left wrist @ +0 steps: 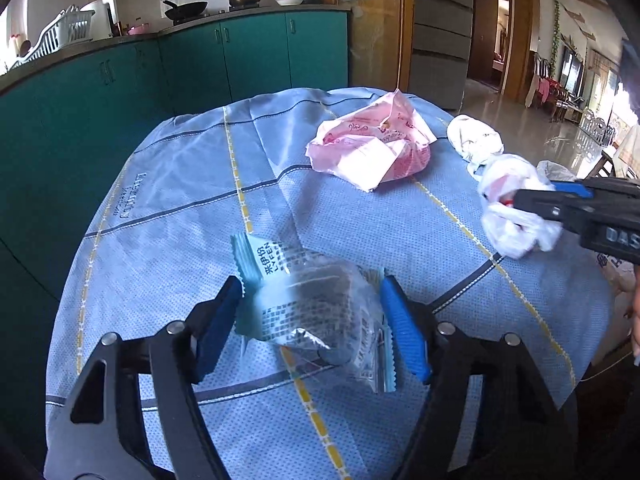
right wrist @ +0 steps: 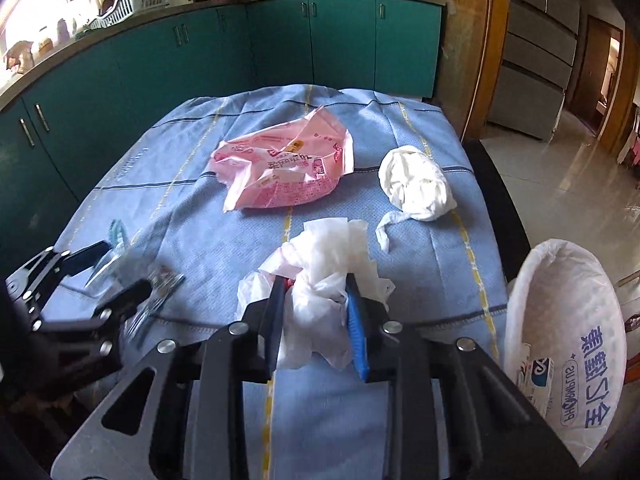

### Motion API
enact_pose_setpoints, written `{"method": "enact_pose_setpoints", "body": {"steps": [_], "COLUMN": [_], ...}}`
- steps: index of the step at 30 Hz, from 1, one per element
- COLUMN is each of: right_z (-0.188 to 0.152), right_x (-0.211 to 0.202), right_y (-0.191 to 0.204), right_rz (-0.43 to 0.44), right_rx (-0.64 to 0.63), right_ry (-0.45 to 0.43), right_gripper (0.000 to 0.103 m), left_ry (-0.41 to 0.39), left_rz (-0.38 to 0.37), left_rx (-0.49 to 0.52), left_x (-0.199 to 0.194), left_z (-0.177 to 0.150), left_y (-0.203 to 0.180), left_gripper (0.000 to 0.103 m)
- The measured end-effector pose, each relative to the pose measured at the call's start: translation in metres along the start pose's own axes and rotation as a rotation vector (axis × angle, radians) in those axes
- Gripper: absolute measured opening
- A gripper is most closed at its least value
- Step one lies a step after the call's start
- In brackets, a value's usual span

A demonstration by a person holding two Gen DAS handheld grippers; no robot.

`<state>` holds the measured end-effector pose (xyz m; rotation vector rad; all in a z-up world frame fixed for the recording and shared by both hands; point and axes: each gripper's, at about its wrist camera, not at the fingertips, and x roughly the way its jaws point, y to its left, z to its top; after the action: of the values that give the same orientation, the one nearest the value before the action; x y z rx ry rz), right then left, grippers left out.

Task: Collect trash
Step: 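Grasp the white crumpled plastic bag with the right tool while the left tool grasps the clear packet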

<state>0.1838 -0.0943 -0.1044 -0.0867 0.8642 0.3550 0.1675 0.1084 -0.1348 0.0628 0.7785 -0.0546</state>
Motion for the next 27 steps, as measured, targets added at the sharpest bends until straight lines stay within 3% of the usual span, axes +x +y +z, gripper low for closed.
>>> {"method": "enact_pose_setpoints", "body": {"steps": [2,6,12,17,19,20,21,22,24,27], "right_z": [-0.006,-0.012,-0.017,-0.023,-0.024,-0.024,-0.025,-0.024,-0.025,-0.024], "right_x": [-0.01,-0.018,0.004,0.017,0.019,0.02,0.021,0.022,0.024,0.023], "right_y": [-0.001,0.001,0.002,0.009,0.013,0.015,0.017,0.018,0.019,0.019], "right_rz": [0.016,-0.049,-0.082,-0.07,-0.064,-0.062,-0.05,-0.039,-0.03,-0.015], "right_rx": [0.007,-0.019,-0.018,-0.026,-0.032,-0.035,-0.037,-0.036,-0.035,-0.03], "right_ry": [-0.01,-0.031,0.02,0.043,0.044,0.04,0.041,0.047,0.052,0.046], "right_gripper": [0.034,0.072,0.076,0.077,0.076,0.071,0.056,0.05,0.044,0.037], "left_ry": [0.002,-0.002,-0.017,-0.019,-0.017,-0.016,-0.015,-0.011,0.008,0.039], "left_rz": [0.001,-0.001,-0.007,-0.005,-0.005,-0.004,-0.009,-0.02,-0.049,-0.066], "left_rx": [0.005,0.011,-0.012,-0.006,-0.008,-0.015,-0.025,-0.035,-0.066,-0.093], "left_x": [0.0,-0.001,-0.005,-0.005,-0.004,-0.004,-0.004,-0.004,-0.001,0.007], "left_z": [-0.001,0.0,0.0,0.0,-0.001,-0.001,-0.001,-0.001,-0.001,-0.003], "left_y": [-0.001,-0.003,0.002,0.0,0.001,0.003,0.004,0.006,0.011,0.014], "left_gripper": [0.07,0.067,0.055,0.054,0.061,0.069,0.069,0.072,0.083,0.084]}}
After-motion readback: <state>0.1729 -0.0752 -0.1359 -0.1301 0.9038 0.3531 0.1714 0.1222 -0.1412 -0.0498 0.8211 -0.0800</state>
